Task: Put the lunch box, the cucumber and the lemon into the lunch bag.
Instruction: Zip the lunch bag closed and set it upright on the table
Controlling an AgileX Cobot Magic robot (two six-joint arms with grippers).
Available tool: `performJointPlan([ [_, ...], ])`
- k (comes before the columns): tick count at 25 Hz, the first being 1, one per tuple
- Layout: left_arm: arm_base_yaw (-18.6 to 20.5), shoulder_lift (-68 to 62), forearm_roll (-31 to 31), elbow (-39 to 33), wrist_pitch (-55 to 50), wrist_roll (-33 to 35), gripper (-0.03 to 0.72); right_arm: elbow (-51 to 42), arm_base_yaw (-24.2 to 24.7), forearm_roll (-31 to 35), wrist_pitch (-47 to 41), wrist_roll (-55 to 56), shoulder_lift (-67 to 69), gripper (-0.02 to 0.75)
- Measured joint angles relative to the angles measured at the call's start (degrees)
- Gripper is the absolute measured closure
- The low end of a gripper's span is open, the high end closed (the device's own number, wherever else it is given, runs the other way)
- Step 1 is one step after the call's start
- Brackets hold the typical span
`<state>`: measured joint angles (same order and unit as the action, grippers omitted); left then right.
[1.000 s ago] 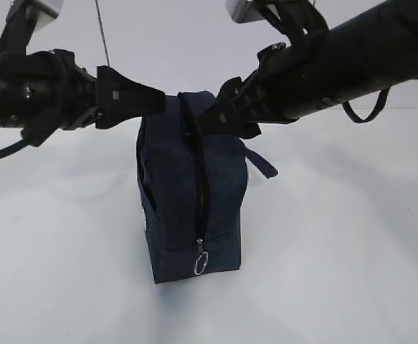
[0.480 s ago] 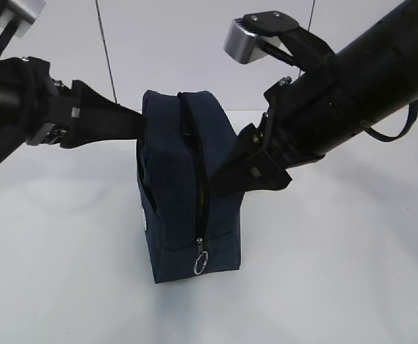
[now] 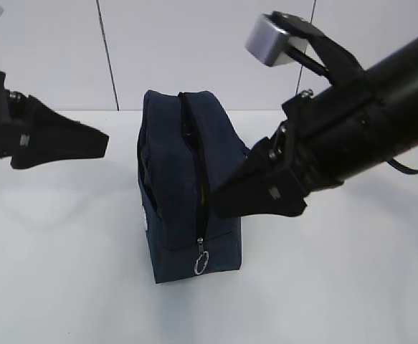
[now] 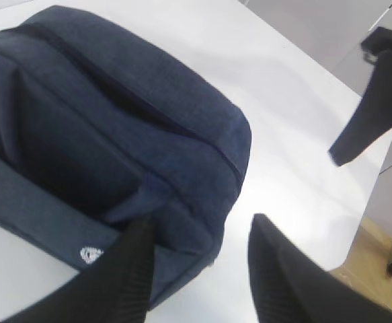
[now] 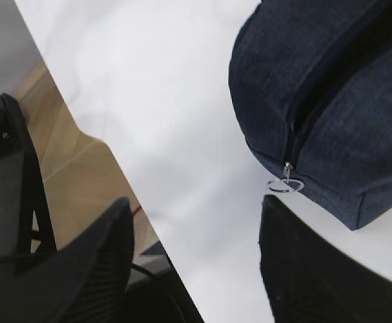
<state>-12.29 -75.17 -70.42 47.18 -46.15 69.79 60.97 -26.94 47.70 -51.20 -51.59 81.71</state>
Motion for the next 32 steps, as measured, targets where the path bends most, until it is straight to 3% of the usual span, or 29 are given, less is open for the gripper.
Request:
performJointPlan([
  [3, 0.0, 1.9, -2.4, -4.3, 1.1, 3.5, 0.351, -6.5, 0.0, 2.9, 4.7, -1.4, -4.5, 0.285],
  [5, 0.1, 3.2, -8.3, -7.7, 1.2, 10.6, 0.351, -11.5, 0.0, 7.3, 7.9, -4.6, -7.2, 0.285],
  [7, 0.1, 4.1, -17.2, -11.1, 1.2, 18.6, 0.351, -15.9, 0.0, 15.4, 10.4, -11.9, -9.7, 0.285],
  [10, 0.1, 4.3, -24.4, -13.6, 1.2, 25.8, 0.351, -21.7, 0.0, 28.3, 11.7, -24.2, -12.6, 0.285],
  [19, -0.8, -3.1, -27.2, -13.9, -2.7, 30.6, 0.351, -34.6, 0.0, 49.7, 12.8, -46.9, -13.2, 0.285],
  [28, -9.5, -7.7, -31.3, -13.9, 2.5, 31.2, 0.351, -37.7, 0.0, 53.4, 12.9, -55.6, -13.3, 0.285],
  [32, -10.9, -9.1, -31.6, -12.6, 5.8, 31.2, 0.351, -37.7, 0.0, 53.5, 13.8, -57.6, -13.3, 0.285],
])
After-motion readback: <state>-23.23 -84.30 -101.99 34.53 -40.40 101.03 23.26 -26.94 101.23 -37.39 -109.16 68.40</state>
